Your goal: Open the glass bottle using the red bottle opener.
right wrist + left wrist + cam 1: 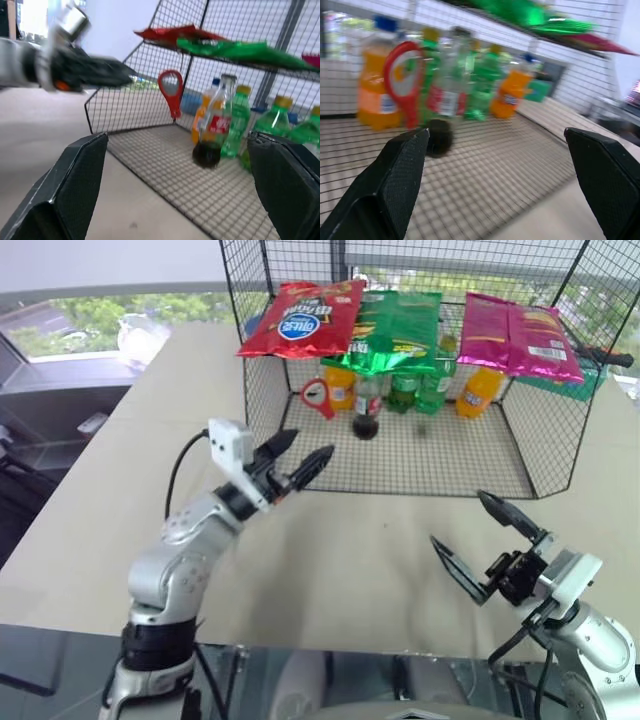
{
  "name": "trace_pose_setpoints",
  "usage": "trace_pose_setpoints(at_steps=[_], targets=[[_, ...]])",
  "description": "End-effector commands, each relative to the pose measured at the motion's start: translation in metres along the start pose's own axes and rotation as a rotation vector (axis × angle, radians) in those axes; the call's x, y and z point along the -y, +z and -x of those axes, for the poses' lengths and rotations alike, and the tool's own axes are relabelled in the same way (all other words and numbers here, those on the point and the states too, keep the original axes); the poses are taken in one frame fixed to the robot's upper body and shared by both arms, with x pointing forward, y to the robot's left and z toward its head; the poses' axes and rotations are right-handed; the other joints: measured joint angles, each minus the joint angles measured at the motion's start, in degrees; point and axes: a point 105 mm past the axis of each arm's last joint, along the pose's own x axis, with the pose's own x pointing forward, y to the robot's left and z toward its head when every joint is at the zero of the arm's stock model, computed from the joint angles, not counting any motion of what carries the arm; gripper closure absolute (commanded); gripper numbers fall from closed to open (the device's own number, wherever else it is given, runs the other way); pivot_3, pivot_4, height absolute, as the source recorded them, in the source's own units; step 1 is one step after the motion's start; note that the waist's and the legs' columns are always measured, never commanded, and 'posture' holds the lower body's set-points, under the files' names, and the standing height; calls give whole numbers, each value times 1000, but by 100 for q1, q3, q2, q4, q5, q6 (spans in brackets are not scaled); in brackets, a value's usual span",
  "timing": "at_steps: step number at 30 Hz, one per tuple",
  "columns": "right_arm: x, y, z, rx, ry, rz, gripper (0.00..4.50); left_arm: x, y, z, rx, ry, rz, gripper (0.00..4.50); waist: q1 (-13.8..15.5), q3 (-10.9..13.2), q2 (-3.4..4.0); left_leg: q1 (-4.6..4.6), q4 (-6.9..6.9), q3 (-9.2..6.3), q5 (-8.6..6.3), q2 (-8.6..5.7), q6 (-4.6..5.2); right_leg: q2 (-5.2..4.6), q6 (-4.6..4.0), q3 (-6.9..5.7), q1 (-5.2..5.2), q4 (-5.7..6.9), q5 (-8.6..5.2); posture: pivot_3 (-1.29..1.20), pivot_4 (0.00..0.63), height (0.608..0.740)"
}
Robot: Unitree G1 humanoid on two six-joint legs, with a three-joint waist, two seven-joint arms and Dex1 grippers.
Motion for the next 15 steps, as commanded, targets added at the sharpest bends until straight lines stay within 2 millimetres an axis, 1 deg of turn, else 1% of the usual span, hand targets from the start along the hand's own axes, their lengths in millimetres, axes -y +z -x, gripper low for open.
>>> trace_pose_setpoints(at_steps=[1,3,7,10,15], targets=[[3,26,-14,97,-29,23,0,-11,7,-16,14,83,-25,48,5,3,-3,0,0,-1,0,0,0,0,0,-1,0,0,0,0,150,740],[3,33,-19,121,-47,26,0,-21,10,-24,8,132,-45,48,20,3,-3,-4,2,-9,0,-1,-1,3,0,-8,-2,2,0,0,150,740],[1,38,-22,124,-56,31,0,-36,16,-33,4,186,-83,48,22,2,-4,-4,2,-10,1,-2,-1,5,0,-10,-1,2,0,0,150,740],[2,39,-22,121,-72,35,0,-40,20,-40,4,184,-123,48,21,3,-4,-7,1,-8,1,-2,-1,3,0,-9,-2,-3,0,0,150,740],[2,41,-23,118,-90,45,0,-44,22,-48,8,178,-130,48,22,3,-4,-12,1,-10,1,-2,-1,3,0,-12,-4,-4,0,0,150,740]])
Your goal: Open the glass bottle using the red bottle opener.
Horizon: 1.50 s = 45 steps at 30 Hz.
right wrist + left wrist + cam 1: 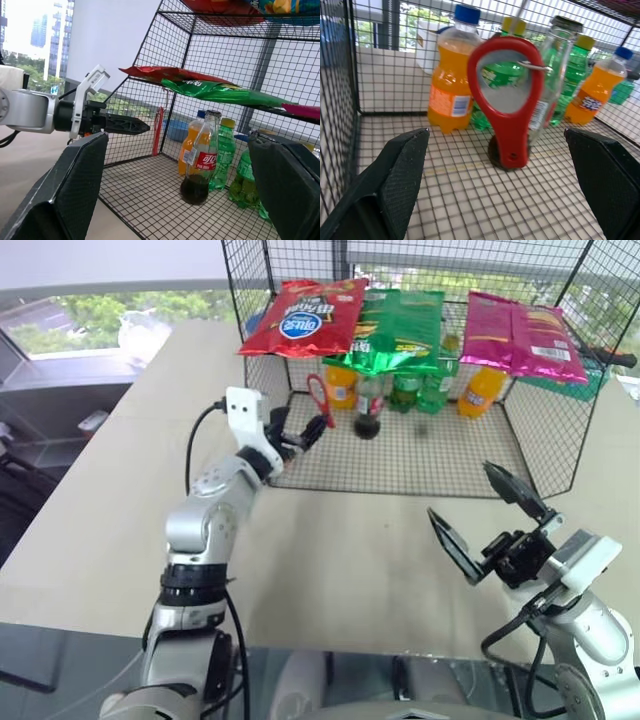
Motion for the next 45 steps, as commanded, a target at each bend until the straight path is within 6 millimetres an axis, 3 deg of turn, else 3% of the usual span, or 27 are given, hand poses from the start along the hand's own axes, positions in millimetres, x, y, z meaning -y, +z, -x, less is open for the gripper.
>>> trace_pose_setpoints(at_steps=[1,10,13,16,20,21,31,36,41,45], targets=[[-1,14,-3,42,-10,28,0,5,14,-6,51,-31,-41,48,-1,0,0,0,0,0,0,0,0,0,0,0,0,0,0,0,150,740],[0,12,-2,30,-26,36,0,3,16,-18,59,-34,-67,48,-6,0,-1,0,0,1,0,0,0,0,0,-1,0,1,0,0,150,740],[0,12,-2,29,-33,38,0,6,15,-19,69,-75,-82,887,-5,0,-1,-1,0,2,0,0,0,0,0,-1,0,0,0,0,150,740],[-1,13,-2,30,-38,40,0,8,14,-19,67,-106,-98,2181,-3,0,-1,-2,0,4,0,0,0,0,0,-3,0,0,0,0,150,740],[-1,13,-2,30,-46,43,0,8,13,-19,69,-131,-114,4280,-2,0,-1,-2,1,6,0,0,0,0,0,-3,0,1,0,0,150,740],[-1,13,-2,29,-48,44,0,9,13,-18,68,-140,-116,4422,-3,0,-1,-2,1,5,0,0,0,0,0,-3,0,1,0,0,150,740],[1,10,-1,1,-68,39,0,9,20,-5,90,-246,-142,4422,-10,0,-1,-2,1,6,0,0,0,0,0,-5,0,1,0,0,150,740],[2,-5,4,-91,-96,48,0,16,31,6,114,-386,-97,4422,-17,0,-1,-7,1,7,0,0,0,0,0,-7,-3,1,0,0,150,740],[10,-29,5,-308,-182,104,0,44,34,29,110,-637,23,4422,-70,0,0,-16,4,-2,0,1,0,0,0,-8,-10,2,0,0,150,740],[-2,-21,-8,-269,-45,-122,0,72,33,57,63,-859,142,4422,-126,1,0,-17,5,-8,0,3,0,-2,0,-9,-9,3,0,0,150,740]])
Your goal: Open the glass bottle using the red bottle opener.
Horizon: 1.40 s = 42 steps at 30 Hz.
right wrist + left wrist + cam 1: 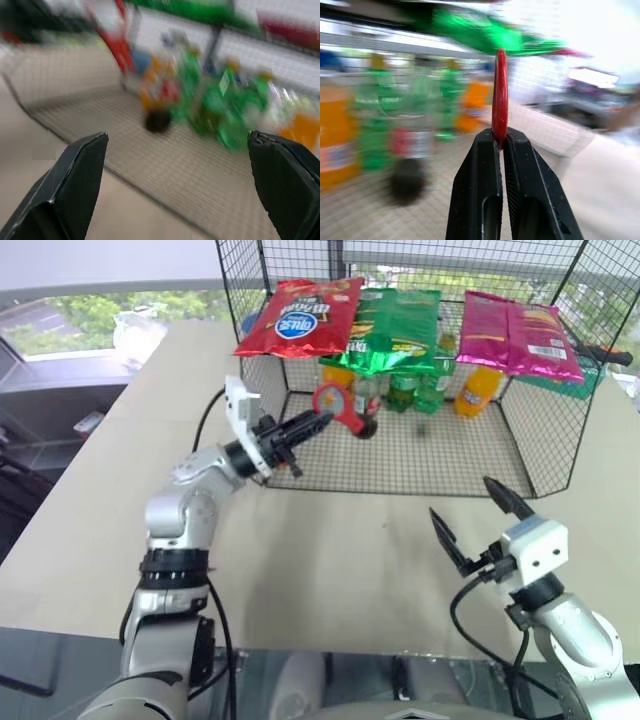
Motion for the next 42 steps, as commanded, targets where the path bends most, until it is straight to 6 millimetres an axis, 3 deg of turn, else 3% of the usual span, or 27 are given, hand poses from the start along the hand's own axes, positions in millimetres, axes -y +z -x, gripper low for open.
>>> trace_pose_setpoints(at_steps=[1,7,16,20,26,27,30,33,38,42], targets=[[-10,29,-8,94,140,-166,0,39,10,1,3,-212,54,4422,-18,0,0,1,1,-2,0,1,1,0,0,-2,1,2,0,0,150,740],[-30,49,-27,101,494,-369,0,69,-3,3,-117,-389,74,4422,-33,1,1,10,4,-3,0,2,2,2,-1,0,5,9,0,0,150,740],[-38,63,-34,49,710,-457,0,78,-1,2,-159,-477,-4,4422,-23,3,0,-14,2,-8,-1,0,3,2,-2,-9,-6,-7,0,0,150,740],[-41,62,-34,-1,775,-462,1163,82,0,2,-152,-498,-42,4500,-22,3,0,-17,2,-9,-1,0,3,2,-2,-10,-10,-8,0,0,150,740],[-45,64,-39,-18,819,-472,3705,100,2,0,-142,-560,-61,4500,-24,4,-1,-19,2,-11,-1,0,3,1,-1,-12,-10,-7,0,0,150,740],[-46,63,-38,-22,824,-474,4474,102,2,0,-140,-566,-61,4500,-24,4,0,-19,2,-12,-1,1,3,2,-2,-14,-10,-8,0,0,150,740],[-48,61,-36,-35,838,-471,4474,109,0,0,-132,-577,-71,4500,-24,4,0,-21,2,-12,-1,1,3,2,-1,-14,-10,-8,0,0,150,740],[-48,57,-34,-51,841,-460,4474,104,0,1,-119,-544,-79,4500,-21,4,-1,-21,2,-11,-1,1,3,1,-1,-13,-10,-9,0,0,150,740],[-36,48,-33,-61,755,-475,4500,79,-2,11,-101,-384,-35,2727,-19,4,0,-21,3,-14,-1,1,3,2,-1,-18,-10,-7,0,0,150,740],[-12,20,-22,-116,559,-481,4500,36,-13,14,-109,-78,-34,1322,20,5,-2,-22,2,-16,-1,-1,3,0,-1,-21,-10,-10,0,0,150,740]])
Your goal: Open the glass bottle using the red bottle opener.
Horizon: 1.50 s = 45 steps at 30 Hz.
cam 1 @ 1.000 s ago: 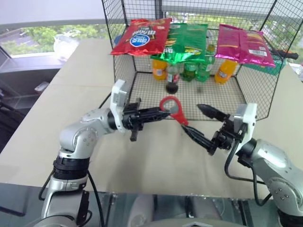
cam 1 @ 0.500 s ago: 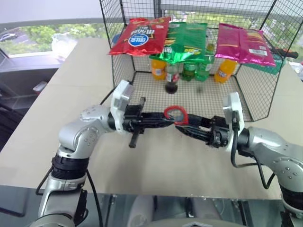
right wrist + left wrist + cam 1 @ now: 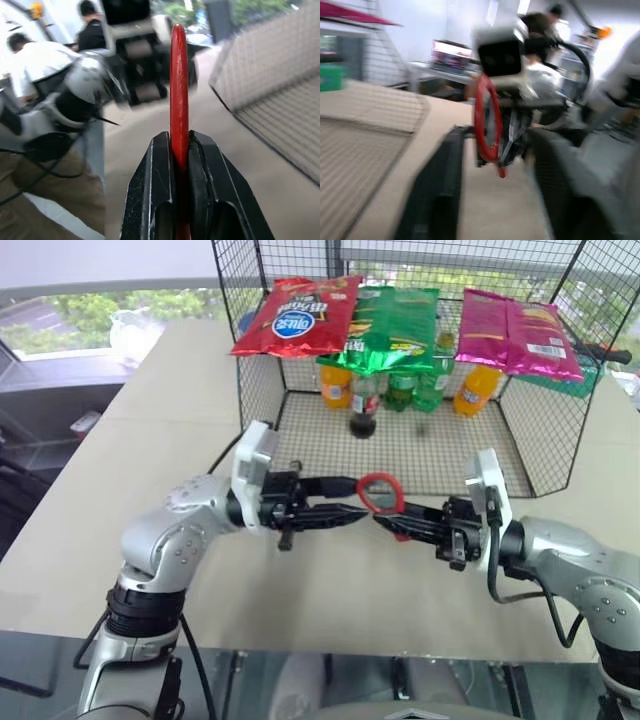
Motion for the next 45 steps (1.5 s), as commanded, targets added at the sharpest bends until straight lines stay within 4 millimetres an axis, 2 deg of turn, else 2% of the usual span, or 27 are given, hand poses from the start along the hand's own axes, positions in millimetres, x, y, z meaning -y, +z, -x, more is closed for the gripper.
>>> trace_pose_setpoints(at_steps=[1,3,8,12,14,19,28,45], targets=[[18,-1,24,42,-176,32,4500,-39,-8,13,-25,304,-53,826,20,1,-1,0,1,2,0,0,0,0,0,2,0,0,0,0,150,740],[24,-6,34,56,-253,28,4500,-60,-9,7,-42,436,-162,84,37,2,-3,-2,4,2,0,-4,0,-3,2,3,1,0,1,0,150,740],[27,-7,42,98,-350,42,4500,-122,-12,-14,-91,683,-242,84,122,6,-11,-4,15,14,1,-10,0,1,9,-4,1,6,6,0,150,740],[26,-7,40,106,-366,59,4500,-150,-13,-30,-110,759,-296,84,81,6,-11,-5,18,18,1,-11,0,2,10,-1,2,7,7,0,150,740],[25,-7,39,106,-373,73,4500,-159,-15,-45,-104,768,-306,84,65,6,-11,-8,16,18,1,-11,0,2,11,5,0,3,6,0,150,740],[23,-4,40,117,-395,97,4500,-172,-16,-59,-89,812,-350,84,112,8,-14,-20,11,17,1,-14,0,-1,11,-8,-2,-8,6,0,150,740],[20,-2,42,131,-420,111,4500,-177,-15,-82,-24,870,-383,84,99,9,-16,-22,13,12,1,-19,0,-6,13,-16,0,-3,6,0,150,740],[17,1,39,139,-416,125,4500,-183,-16,-90,3,993,-409,84,104,9,-17,-21,13,12,1,-20,0,-6,13,-16,0,-2,7,0,150,740]])
